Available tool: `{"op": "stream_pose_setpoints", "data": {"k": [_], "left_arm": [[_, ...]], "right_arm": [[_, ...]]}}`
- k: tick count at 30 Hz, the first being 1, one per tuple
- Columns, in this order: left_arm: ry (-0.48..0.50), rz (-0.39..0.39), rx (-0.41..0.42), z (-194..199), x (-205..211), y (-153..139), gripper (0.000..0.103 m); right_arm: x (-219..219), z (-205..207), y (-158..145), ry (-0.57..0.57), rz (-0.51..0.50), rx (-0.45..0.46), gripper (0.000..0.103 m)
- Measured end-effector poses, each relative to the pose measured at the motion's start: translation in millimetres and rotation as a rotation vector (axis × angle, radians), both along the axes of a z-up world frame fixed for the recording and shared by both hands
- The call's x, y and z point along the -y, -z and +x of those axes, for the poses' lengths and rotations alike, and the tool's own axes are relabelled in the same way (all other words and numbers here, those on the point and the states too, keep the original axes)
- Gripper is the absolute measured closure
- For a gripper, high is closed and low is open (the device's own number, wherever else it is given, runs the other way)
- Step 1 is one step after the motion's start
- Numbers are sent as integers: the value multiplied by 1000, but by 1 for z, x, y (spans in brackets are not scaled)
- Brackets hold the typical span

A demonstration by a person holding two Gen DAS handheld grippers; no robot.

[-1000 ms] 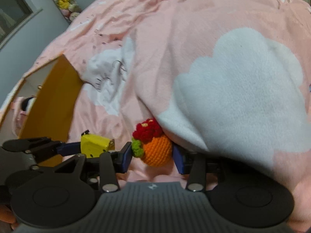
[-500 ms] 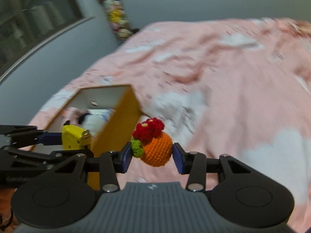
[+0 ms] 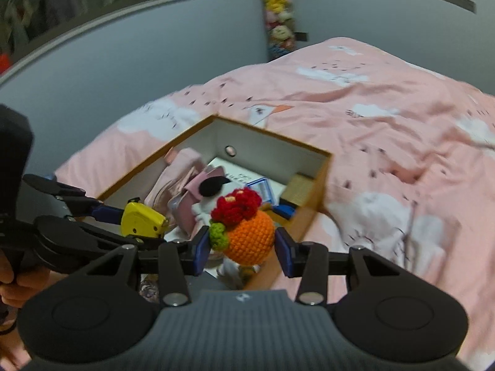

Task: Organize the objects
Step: 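Carry the tape measure and crocheted fruit over the white box with both tools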

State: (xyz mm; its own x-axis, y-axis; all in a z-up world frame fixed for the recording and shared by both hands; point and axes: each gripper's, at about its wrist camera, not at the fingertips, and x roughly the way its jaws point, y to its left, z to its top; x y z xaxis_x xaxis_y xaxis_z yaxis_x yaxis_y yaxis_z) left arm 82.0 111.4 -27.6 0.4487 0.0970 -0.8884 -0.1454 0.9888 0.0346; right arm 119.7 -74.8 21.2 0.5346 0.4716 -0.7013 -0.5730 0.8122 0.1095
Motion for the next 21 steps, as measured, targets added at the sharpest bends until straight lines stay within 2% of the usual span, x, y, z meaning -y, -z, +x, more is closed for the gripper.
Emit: {"op": "stream_pose_setpoints", "data": {"k": [9, 21], "left_arm": [[3, -49, -83, 13, -17, 32, 41], [-10, -64, -137, 24, -22, 45, 41]], "right_arm": [[-52, 23, 36, -98, -141, -4, 57], [-61, 35, 59, -112, -206, -23, 57]]}}
